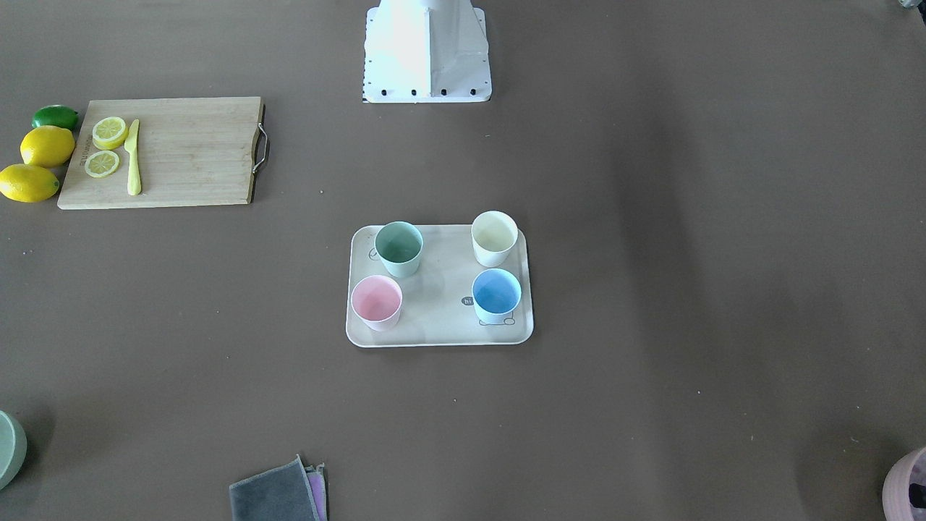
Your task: Place all cups on tray
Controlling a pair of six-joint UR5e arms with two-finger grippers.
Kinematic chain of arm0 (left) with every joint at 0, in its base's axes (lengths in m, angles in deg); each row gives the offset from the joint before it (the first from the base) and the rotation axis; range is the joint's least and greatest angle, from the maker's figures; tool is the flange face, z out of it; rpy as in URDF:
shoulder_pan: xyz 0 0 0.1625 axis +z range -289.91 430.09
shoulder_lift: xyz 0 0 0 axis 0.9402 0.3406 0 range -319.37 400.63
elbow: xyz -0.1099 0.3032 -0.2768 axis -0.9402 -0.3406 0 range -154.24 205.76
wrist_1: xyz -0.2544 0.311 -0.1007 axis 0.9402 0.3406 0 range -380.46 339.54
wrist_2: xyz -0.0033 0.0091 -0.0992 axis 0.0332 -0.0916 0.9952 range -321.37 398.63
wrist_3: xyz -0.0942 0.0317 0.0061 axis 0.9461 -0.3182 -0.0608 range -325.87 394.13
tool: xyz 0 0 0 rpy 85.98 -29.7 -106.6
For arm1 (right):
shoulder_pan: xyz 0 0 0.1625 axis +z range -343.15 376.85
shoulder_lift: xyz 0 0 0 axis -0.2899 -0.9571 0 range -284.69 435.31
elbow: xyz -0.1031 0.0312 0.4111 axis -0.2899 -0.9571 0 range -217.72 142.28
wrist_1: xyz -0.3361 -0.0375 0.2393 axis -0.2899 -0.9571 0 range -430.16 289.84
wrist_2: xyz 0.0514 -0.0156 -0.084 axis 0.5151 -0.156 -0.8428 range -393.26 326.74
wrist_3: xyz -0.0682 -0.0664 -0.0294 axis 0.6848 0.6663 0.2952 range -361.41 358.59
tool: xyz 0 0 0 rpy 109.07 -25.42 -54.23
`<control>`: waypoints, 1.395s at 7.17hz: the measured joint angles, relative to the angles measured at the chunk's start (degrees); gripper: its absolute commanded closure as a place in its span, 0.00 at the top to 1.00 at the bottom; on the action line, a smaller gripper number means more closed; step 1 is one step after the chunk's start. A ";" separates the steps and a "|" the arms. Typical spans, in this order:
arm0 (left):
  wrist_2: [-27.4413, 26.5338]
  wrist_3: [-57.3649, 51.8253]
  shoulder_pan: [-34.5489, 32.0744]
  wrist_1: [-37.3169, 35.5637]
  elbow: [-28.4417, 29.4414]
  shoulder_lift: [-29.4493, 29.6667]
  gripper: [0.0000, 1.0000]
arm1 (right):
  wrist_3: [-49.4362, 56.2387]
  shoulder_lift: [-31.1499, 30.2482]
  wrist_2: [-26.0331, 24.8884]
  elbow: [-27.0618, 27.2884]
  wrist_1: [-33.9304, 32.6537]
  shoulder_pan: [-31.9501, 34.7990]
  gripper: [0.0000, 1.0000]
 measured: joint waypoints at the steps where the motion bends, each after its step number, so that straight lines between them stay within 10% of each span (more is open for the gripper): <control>1: 1.97 3.27 0.06 -0.02 0.28 0.00 0.98 | 0.04 0.00 0.07 0.00 0.00 -0.01 1.00; 10: 3.91 9.55 0.18 0.64 0.25 0.07 0.98 | 0.07 0.00 1.96 0.05 0.09 -0.15 1.00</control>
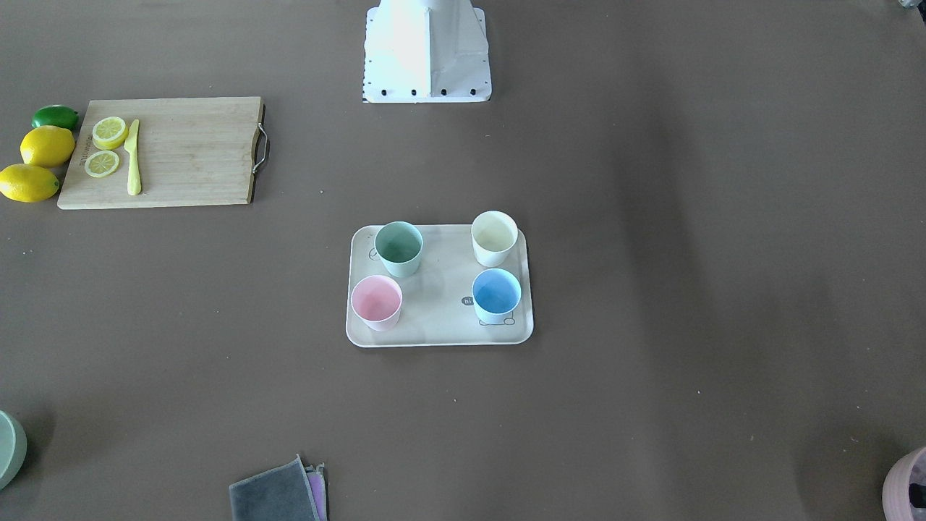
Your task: Place all cups on tray
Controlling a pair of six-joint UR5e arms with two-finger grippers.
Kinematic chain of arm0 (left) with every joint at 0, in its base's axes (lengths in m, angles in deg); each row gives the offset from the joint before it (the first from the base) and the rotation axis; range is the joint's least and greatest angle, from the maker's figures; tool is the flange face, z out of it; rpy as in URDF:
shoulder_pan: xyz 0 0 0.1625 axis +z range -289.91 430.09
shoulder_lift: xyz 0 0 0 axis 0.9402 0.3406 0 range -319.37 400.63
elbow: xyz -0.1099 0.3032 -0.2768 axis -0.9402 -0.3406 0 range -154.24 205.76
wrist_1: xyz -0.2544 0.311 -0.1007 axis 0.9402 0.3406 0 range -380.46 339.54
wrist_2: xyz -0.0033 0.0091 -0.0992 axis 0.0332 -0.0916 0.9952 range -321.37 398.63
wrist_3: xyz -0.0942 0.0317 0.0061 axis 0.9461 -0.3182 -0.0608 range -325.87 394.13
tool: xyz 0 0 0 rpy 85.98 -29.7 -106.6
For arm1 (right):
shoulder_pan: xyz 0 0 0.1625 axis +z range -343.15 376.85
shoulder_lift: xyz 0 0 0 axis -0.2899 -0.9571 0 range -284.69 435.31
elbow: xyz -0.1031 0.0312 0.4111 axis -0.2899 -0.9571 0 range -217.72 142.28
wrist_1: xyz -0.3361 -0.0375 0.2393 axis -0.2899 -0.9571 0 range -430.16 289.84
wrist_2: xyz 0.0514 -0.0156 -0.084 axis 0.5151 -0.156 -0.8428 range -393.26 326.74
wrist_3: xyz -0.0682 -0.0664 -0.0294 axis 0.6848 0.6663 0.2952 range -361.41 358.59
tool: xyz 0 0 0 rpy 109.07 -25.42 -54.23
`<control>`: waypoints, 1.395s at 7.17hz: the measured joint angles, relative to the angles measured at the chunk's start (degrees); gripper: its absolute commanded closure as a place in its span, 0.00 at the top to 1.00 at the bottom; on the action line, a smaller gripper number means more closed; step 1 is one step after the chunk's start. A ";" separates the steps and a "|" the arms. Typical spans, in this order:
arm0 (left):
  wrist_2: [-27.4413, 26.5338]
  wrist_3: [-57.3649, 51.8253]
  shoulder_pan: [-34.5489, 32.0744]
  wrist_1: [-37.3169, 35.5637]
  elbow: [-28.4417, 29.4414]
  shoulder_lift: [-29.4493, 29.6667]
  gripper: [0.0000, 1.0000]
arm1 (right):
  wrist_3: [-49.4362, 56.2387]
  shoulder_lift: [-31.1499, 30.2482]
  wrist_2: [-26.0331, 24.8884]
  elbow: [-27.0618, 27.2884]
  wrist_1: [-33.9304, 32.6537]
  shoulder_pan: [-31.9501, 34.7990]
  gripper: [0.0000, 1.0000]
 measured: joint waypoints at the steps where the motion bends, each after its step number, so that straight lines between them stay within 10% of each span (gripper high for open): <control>1: 0.00 -0.04 0.00 0.01 -0.04 0.00 0.98 | 0.00 0.00 0.18 -0.01 0.00 0.00 1.00; 10: 0.00 -0.07 0.08 0.01 -0.08 0.00 0.98 | -0.09 -0.20 1.24 -0.12 -0.09 -0.06 1.00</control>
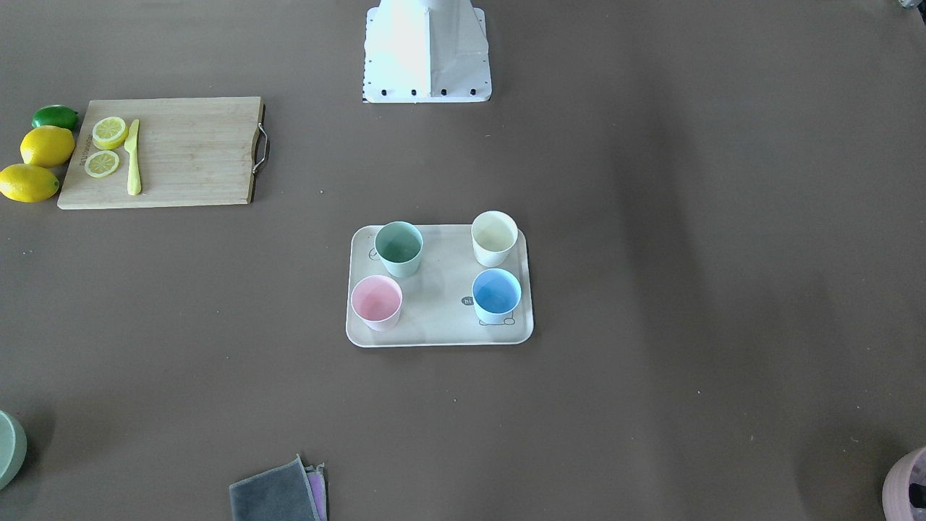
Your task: Place all cups on tray
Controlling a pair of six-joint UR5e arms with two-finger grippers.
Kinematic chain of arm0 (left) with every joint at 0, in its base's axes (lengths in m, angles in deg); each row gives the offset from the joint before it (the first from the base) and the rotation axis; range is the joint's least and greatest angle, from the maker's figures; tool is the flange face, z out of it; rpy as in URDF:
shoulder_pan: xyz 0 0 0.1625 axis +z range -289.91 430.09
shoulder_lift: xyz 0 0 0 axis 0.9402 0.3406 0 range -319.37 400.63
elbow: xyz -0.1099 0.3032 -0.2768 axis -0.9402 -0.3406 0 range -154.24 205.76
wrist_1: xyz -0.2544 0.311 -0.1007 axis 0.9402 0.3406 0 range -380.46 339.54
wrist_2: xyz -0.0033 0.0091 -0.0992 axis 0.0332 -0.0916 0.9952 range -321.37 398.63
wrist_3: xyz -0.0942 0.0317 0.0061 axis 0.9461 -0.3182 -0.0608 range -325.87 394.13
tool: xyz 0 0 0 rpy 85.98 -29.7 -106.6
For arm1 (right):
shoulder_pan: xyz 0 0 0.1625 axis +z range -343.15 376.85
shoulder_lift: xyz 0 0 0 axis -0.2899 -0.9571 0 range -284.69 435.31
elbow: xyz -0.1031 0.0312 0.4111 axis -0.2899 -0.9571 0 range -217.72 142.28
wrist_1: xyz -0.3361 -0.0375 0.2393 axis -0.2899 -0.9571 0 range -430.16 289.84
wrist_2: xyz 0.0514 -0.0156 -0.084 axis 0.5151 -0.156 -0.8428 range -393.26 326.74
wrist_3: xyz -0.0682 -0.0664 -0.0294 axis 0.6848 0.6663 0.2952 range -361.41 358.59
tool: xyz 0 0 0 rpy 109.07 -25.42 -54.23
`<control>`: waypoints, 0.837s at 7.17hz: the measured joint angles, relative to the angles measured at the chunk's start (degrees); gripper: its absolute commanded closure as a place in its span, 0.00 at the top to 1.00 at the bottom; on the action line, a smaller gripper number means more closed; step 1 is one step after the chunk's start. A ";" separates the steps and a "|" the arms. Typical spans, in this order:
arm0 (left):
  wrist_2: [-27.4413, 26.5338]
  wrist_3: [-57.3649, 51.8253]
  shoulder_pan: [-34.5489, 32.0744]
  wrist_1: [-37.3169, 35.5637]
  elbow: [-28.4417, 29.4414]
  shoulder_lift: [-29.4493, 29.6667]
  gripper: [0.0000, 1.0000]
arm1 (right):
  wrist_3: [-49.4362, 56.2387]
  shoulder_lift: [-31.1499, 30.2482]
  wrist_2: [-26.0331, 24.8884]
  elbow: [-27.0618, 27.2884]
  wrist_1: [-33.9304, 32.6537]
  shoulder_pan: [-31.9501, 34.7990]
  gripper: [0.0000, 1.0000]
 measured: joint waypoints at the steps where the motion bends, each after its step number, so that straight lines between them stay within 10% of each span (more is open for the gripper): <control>1: 0.00 0.00 0.01 -0.02 -0.01 0.00 0.98 | 0.00 -0.03 0.00 0.00 0.00 -0.01 1.00; 6: 0.00 0.00 -0.01 -0.03 -0.02 -0.04 0.98 | 0.00 -0.14 0.72 0.00 0.02 -0.03 1.00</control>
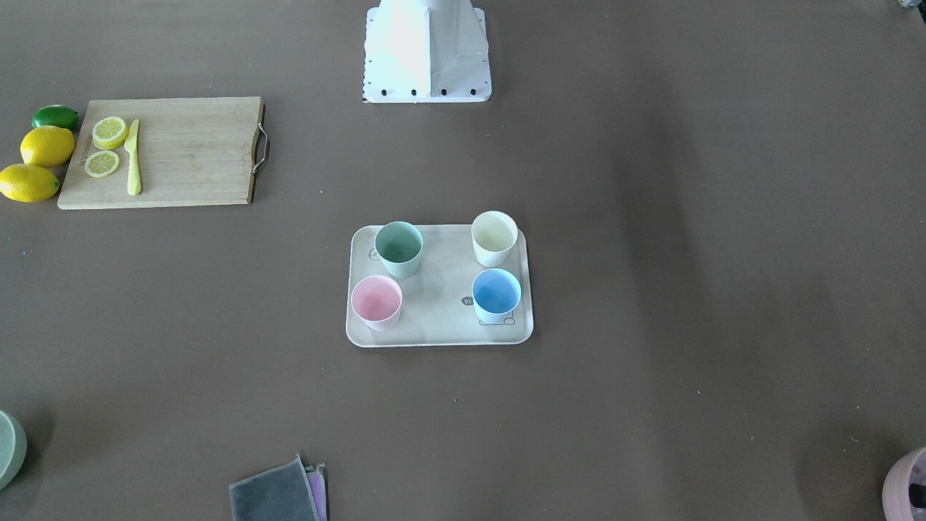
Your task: Place all cups on tray
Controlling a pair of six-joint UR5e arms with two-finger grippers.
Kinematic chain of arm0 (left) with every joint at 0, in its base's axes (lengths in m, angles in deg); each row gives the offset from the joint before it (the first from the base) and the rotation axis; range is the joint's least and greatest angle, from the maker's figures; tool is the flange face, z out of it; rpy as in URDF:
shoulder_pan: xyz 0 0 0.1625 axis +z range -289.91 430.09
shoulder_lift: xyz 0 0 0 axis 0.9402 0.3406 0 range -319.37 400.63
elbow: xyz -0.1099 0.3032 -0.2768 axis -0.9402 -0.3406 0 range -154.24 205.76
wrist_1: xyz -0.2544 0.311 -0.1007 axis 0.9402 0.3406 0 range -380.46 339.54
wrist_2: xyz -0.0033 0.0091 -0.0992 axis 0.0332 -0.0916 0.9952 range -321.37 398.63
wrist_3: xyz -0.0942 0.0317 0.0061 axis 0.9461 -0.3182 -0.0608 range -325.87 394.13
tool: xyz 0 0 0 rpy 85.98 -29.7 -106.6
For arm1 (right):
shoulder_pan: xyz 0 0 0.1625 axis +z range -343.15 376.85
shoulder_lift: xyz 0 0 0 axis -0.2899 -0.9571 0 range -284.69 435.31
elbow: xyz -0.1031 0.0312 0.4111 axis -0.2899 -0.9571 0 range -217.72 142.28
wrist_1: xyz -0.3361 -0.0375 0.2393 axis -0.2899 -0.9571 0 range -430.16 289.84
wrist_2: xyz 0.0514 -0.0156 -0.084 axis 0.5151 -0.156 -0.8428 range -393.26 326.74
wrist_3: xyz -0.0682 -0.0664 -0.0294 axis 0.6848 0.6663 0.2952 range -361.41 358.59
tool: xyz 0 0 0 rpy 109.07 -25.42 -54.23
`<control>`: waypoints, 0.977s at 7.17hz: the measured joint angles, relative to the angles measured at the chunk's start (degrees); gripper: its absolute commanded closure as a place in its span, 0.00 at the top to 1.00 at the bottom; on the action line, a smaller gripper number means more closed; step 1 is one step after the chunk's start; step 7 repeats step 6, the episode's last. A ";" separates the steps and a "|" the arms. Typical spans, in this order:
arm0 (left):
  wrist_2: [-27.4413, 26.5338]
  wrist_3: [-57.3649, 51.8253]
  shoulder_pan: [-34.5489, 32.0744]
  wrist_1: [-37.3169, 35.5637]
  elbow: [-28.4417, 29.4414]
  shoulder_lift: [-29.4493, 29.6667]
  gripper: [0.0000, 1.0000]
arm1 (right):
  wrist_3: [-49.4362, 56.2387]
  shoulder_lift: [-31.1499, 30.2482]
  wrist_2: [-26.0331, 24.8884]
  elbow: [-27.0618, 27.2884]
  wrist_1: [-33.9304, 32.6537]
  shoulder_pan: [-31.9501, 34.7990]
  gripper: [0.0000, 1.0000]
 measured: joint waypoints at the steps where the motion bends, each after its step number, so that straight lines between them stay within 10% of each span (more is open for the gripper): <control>1: 0.00 0.00 0.01 0.00 -0.04 0.02 0.98 | 0.00 -0.03 0.11 0.01 -0.01 0.00 1.00; 7: -0.02 0.00 0.02 -0.13 -0.06 0.04 0.98 | 0.07 -0.09 0.51 0.00 0.03 0.00 1.00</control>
